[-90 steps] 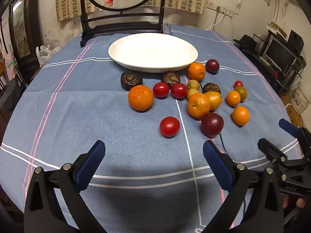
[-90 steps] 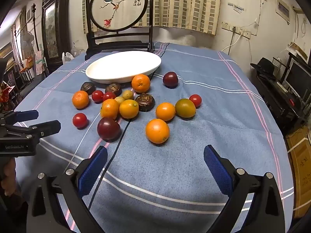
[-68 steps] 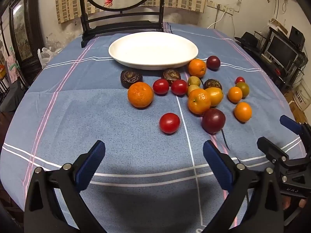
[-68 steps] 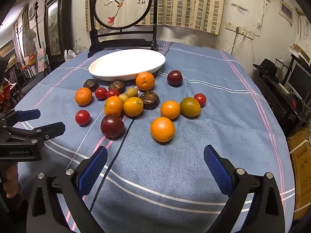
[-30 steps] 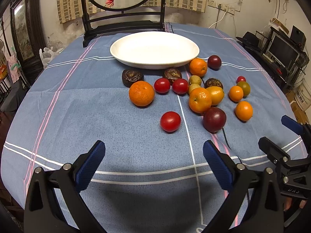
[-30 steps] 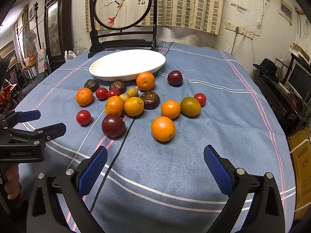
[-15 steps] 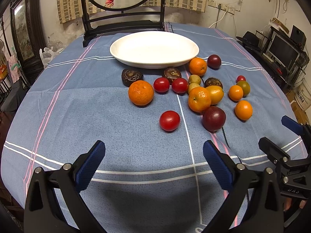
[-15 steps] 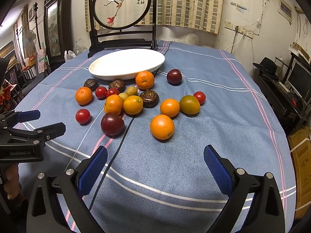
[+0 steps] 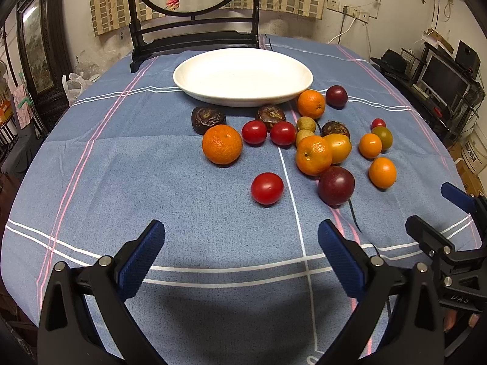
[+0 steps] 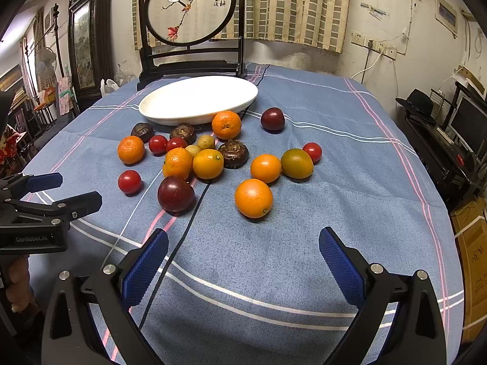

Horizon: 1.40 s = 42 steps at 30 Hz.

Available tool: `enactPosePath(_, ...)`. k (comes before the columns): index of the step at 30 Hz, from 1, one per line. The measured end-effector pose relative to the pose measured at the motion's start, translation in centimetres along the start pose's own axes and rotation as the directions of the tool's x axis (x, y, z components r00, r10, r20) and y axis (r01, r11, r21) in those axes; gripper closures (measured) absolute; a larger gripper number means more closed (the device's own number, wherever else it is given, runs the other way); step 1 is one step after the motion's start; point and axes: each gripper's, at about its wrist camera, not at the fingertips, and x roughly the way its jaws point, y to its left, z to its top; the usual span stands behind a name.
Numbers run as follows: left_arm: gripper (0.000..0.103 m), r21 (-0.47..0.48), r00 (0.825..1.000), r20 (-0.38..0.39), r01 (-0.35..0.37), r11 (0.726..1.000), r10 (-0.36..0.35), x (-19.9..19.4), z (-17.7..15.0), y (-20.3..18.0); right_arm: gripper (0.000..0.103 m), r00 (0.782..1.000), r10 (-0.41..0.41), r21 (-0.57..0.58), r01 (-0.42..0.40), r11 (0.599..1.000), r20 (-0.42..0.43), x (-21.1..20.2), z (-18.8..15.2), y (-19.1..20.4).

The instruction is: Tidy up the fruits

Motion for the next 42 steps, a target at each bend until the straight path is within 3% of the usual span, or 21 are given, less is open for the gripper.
enactPosePath(12, 0.004, -0.009, 1.0, -0.012, 0.024, 1.0, -0.024, 0.2, -0.2, 0.7, 0.004, 1.0, -0.004, 0.004, 0.004, 1.0, -0.003, 0.0, -0.1, -0.2)
enactPosePath(22, 0.004, 0.006, 0.99, -0.063, 0.13, 0.991, -0.13, 2.5, -0.4, 1.6, 0.004, 1.0, 0.025, 0.007, -0.025, 1.0, -0.016, 0.9, -0.7, -0.3)
enactPosePath(23, 0.006, 0.009, 0.989, -0.065, 0.136, 0.991, -0.135, 2.7, -0.2, 1.5, 0.004, 0.999, 0.031, 0.013, -0.03, 0.999, -0.017, 1.0, -0.7, -0.5)
enactPosePath(27, 0.031, 0.058, 0.98, -0.116, 0.166, 0.984, -0.159, 4.6, 1.0, -0.4, 0.004, 0.999, 0.044, 0.023, -0.043, 0.999, -0.022, 1.4, -0.8, -1.0)
enactPosePath(31, 0.036, 0.08, 0.98, -0.131, 0.162, 0.984, -0.15, 6.5, 2.3, -1.7, 0.004, 0.999, 0.043, 0.03, -0.042, 0.999, -0.024, 1.5, -0.7, -1.6)
enactPosePath(34, 0.053, 0.096, 0.983, -0.119, 0.154, 0.983, -0.142, 7.2, 3.1, -2.2, 0.004, 0.998, 0.047, 0.036, -0.046, 0.998, -0.031, 1.8, -0.8, -2.1)
enactPosePath(36, 0.074, 0.106, 0.989, -0.101, 0.123, 0.987, -0.112, 7.3, 3.3, -2.2, 0.003, 0.998, 0.046, 0.048, -0.044, 0.998, -0.036, 2.0, -0.7, -2.5)
enactPosePath(42, 0.075, 0.059, 0.983, -0.101, 0.162, 0.985, -0.155, 7.1, 3.4, -0.6, 0.004, 0.997, 0.046, 0.069, -0.042, 0.997, -0.063, 3.1, 0.0, -3.3)
